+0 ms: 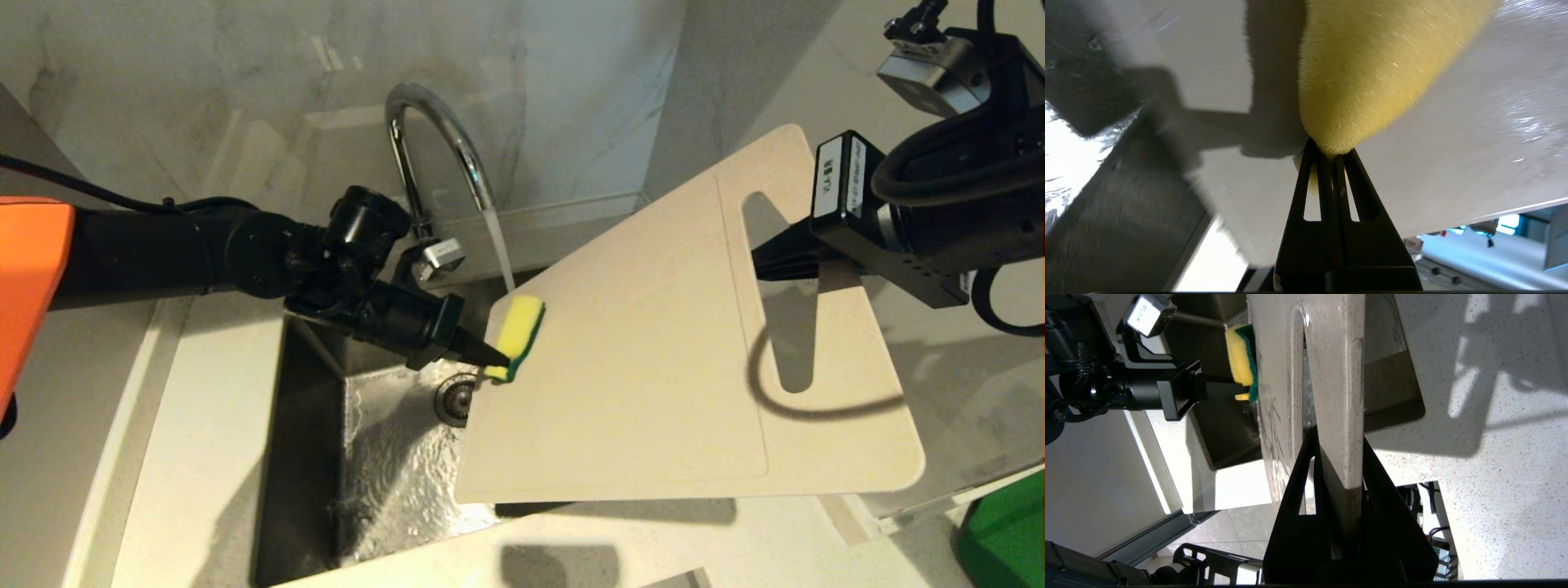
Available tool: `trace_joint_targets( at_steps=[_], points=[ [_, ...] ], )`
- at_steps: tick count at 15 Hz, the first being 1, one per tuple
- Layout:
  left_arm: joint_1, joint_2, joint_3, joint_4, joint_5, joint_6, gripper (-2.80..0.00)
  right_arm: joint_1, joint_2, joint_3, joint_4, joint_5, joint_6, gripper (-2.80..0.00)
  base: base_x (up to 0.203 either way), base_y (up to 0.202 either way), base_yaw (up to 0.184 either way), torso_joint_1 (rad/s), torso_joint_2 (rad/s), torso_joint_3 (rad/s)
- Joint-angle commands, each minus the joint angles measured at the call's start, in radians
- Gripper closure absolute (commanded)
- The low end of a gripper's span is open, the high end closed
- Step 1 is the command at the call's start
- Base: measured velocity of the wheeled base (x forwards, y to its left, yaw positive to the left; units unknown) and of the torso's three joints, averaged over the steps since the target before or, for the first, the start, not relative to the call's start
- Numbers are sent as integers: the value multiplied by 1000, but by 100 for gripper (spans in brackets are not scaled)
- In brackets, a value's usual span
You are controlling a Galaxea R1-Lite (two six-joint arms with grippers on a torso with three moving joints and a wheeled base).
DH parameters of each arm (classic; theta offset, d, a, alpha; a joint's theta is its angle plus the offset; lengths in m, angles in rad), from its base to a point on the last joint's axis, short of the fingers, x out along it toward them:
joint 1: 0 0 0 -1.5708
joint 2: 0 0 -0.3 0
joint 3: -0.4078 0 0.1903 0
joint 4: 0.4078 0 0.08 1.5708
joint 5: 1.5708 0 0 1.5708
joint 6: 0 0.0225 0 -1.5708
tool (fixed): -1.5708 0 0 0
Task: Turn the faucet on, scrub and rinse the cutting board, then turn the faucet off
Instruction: Scrub the cutting board underwater
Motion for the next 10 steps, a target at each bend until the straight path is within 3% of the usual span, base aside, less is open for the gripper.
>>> trace_joint_targets(
  at_steps=[1,4,6,8,10],
  points=[
    [56,-64,125,3,-6,-2,0,0,1,0,4,-1,4,0,0,0,0,0,0,0],
    [142,-166,276,2,-9,-3,0,0,4,0,-13,-3,-4,0,0,0,0,0,0,0],
    [166,-253,311,5,-13,-7,0,0,11,0,-16,-3,-5,0,0,0,0,0,0,0],
    [170,-351,300,49,-14,-44,0,0,17,0,-16,-4,-7,0,0,0,0,0,0,0],
    [171,-418,217,119,-16,-93,0,0,24,-2,-18,-7,-10,0,0,0,0,0,0,0]
  ],
)
